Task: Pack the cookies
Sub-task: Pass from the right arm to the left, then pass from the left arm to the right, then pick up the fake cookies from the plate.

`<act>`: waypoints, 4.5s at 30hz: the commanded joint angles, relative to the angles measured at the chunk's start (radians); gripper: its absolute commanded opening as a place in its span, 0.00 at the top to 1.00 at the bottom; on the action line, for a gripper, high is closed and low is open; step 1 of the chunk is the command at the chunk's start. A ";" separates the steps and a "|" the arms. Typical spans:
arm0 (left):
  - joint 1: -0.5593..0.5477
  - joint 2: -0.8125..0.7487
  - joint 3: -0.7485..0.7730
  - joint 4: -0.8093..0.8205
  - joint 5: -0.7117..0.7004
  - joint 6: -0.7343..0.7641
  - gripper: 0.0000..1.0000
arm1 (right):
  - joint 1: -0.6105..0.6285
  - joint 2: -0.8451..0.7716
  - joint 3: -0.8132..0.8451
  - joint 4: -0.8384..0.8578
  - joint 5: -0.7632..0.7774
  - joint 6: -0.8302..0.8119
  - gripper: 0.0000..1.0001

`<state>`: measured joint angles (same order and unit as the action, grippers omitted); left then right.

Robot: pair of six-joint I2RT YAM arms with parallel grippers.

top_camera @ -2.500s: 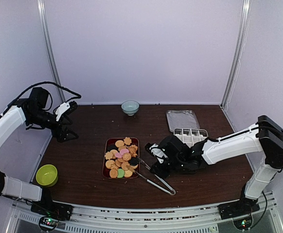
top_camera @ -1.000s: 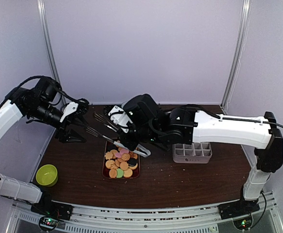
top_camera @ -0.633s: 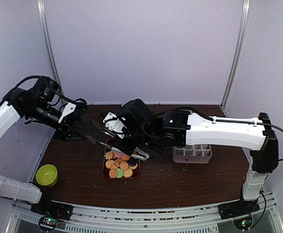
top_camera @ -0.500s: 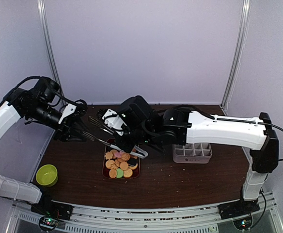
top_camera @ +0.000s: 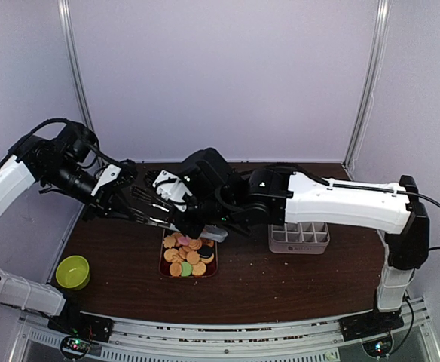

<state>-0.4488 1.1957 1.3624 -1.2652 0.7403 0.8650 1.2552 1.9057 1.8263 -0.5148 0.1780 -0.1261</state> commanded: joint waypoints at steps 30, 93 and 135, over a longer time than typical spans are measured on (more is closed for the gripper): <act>0.023 0.040 0.110 0.985 0.337 -1.359 1.00 | -0.405 -0.491 -0.766 1.355 -0.665 0.863 0.00; 0.040 0.008 0.085 0.872 0.431 -1.186 1.00 | -0.473 -0.275 -0.443 1.373 -1.081 1.041 0.50; 0.289 0.086 0.154 0.314 -0.070 -0.703 0.26 | -0.375 -0.408 -0.508 0.635 -0.464 0.407 0.73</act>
<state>-0.1978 1.2835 1.4849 -0.8680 0.8284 0.0525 0.8417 1.5303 1.3285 0.2348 -0.4870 0.4347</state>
